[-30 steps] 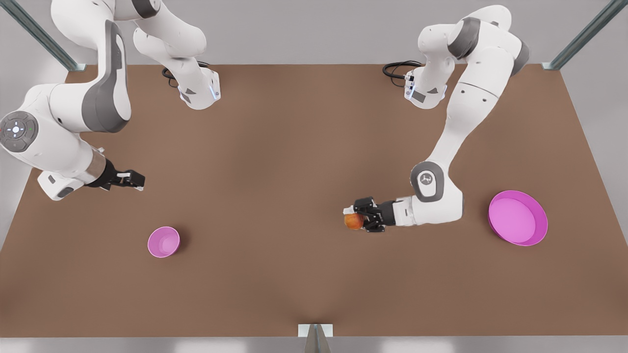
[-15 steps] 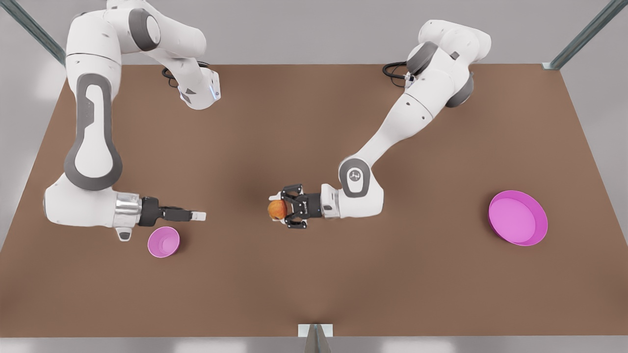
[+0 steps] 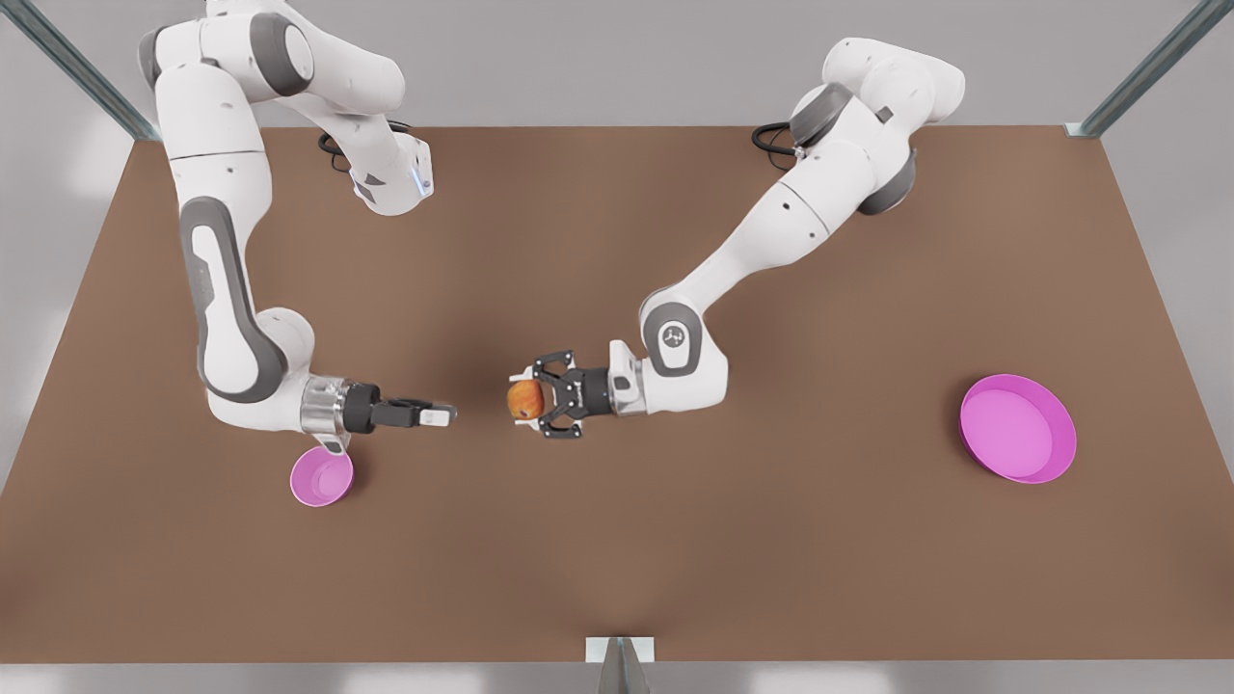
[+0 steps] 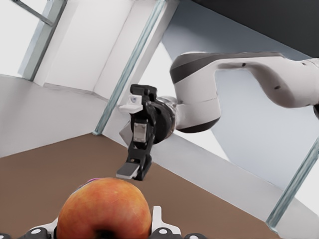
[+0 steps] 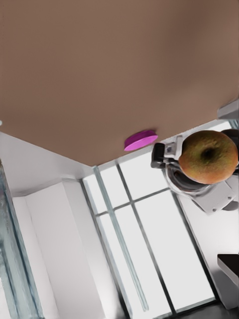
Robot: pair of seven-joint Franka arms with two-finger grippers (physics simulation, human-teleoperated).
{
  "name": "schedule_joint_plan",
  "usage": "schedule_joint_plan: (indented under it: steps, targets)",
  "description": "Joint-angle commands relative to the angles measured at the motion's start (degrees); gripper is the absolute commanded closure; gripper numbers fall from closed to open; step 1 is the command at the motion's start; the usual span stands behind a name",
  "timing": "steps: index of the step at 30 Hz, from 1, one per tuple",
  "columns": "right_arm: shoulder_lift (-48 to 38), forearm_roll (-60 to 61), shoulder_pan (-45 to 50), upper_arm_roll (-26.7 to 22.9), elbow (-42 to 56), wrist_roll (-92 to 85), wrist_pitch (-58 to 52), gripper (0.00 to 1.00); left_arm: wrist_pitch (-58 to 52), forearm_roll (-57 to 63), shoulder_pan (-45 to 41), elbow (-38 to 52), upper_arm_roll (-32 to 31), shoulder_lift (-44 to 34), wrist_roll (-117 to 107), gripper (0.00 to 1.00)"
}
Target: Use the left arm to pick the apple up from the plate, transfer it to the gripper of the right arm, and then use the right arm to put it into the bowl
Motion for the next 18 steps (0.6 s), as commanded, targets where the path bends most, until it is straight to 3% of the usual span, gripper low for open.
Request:
schedule_joint_plan:
  steps: [1,4,11,18]
  targets:
    - [1.06,6.73,0.01,0.15,-0.05,-32.55,3.35,0.0,0.21,-2.36,0.12,0.61,-0.62,0.25,19.95,0.27]
    - [2.12,7.61,-0.07,0.42,-0.57,-33.7,2.74,0.0,0.12,-2.36,0.21,1.76,-1.58,1.22,20.04,0.27]
    - [-2.89,7.61,-0.34,6.92,-7.43,-34.58,8.36,0.0,0.12,-2.36,0.21,2.11,-1.58,1.57,20.04,0.27]
    - [-2.01,8.05,-0.07,7.54,-8.4,-38.19,9.42,0.0,0.12,-2.36,0.21,2.11,-1.58,1.57,20.04,0.27]
